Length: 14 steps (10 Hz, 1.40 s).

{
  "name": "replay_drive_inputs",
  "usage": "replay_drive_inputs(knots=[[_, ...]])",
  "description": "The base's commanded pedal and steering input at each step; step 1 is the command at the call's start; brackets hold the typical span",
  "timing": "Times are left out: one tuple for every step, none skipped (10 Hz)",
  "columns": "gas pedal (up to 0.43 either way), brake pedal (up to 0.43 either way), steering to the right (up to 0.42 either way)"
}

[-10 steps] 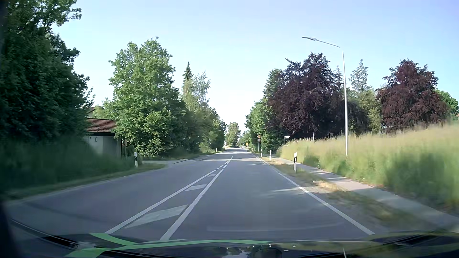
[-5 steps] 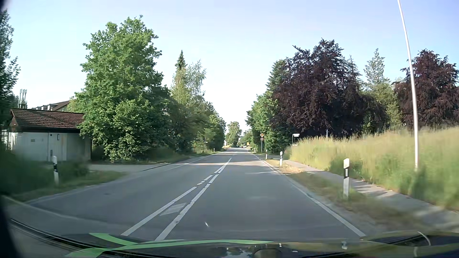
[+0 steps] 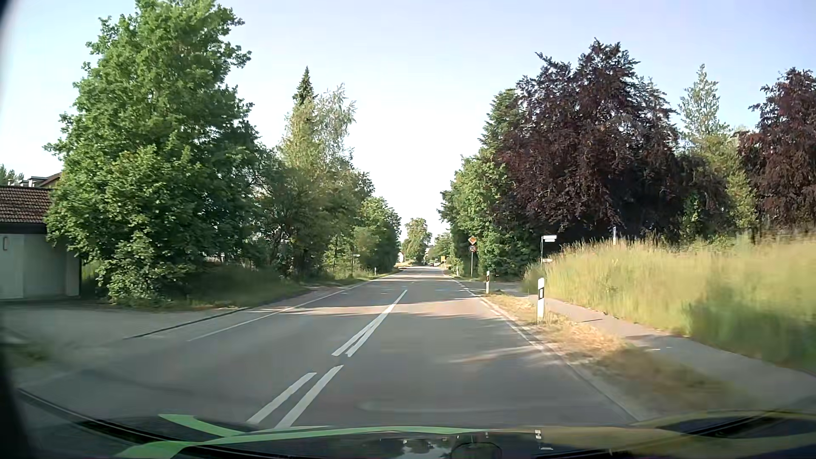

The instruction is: Follow the waypoints while adhering to traffic rules and regulations

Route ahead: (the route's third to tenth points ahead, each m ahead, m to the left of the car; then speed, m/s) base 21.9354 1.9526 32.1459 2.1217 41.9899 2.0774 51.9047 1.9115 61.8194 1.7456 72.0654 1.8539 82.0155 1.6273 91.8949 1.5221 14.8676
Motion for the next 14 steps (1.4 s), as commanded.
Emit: replay_drive_inputs(knots=[[0.087,0.000,-0.003],[0.087,0.000,-0.001],[0.087,0.000,0.003],[0.087,0.000,0.003],[0.087,0.000,-0.003],[0.087,0.000,-0.006],[0.087,0.000,-0.005],[0.087,0.000,-0.005],[0.087,0.000,-0.005],[0.087,0.000,-0.006],[0.087,0.000,-0.006],[0.087,0.000,-0.005],[0.087,0.000,-0.005],[0.087,0.000,-0.005]])
